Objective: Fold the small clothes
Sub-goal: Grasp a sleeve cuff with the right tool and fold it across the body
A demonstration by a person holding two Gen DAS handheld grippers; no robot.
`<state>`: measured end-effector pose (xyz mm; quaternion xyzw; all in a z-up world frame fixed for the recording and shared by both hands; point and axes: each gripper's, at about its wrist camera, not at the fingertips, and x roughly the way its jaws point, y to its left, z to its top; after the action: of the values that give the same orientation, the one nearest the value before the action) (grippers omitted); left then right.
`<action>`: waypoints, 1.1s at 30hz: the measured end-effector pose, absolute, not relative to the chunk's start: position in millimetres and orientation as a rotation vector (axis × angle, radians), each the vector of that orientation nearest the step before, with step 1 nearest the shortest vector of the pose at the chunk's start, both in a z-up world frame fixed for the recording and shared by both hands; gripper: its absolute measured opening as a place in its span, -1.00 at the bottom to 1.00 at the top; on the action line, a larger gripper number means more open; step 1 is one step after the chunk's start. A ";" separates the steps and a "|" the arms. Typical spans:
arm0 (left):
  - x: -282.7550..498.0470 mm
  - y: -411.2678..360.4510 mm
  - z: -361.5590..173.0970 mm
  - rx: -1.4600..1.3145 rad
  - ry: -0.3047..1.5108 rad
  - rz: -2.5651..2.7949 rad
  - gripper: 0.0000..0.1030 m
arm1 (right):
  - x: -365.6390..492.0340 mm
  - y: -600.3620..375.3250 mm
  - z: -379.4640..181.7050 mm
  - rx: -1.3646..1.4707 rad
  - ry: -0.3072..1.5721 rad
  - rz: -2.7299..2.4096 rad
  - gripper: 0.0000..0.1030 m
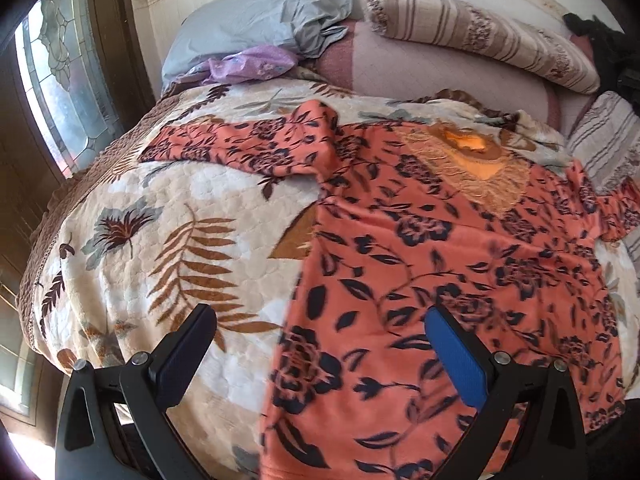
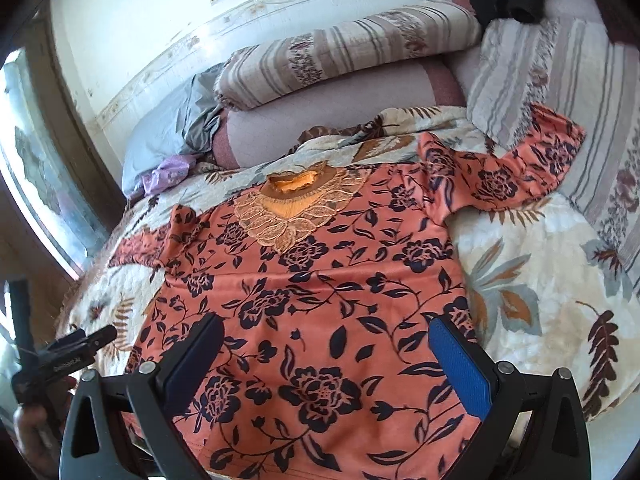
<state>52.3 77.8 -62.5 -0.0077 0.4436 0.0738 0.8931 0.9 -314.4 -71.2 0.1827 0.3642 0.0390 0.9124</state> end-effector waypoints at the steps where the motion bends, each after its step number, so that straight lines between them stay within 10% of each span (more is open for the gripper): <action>1: 60.2 88.7 -68.8 -0.007 0.930 0.183 1.00 | 4.9 -339.4 -75.4 0.435 0.751 0.052 0.99; 5: 96.2 138.5 -90.3 -0.015 0.971 0.310 1.00 | 24.8 -441.8 -96.9 0.677 0.725 -0.062 0.90; 11: 133.7 189.7 -114.1 -0.149 0.961 0.428 1.00 | 81.1 -540.6 -128.6 0.829 0.686 -0.237 0.25; 24: 136.8 193.1 -148.3 -0.208 0.979 0.443 1.00 | 214.2 -604.4 -166.3 0.721 0.720 -0.530 0.22; 26: 136.2 191.8 -147.8 -0.210 0.979 0.446 1.00 | 219.9 -605.9 -165.1 0.724 0.732 -0.557 -0.07; 27: 136.3 190.8 -147.6 -0.208 0.980 0.449 1.00 | 223.3 -606.8 -164.1 0.722 0.748 -0.556 -0.80; 33: 139.8 195.0 -147.4 -0.225 0.993 0.450 1.00 | 240.0 -551.6 -60.5 0.540 0.646 -0.404 -0.90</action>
<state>139.8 195.0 -147.4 -0.1069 0.4714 0.2135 0.8490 240.0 -551.6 -60.5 0.2603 0.3113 -0.1949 0.8930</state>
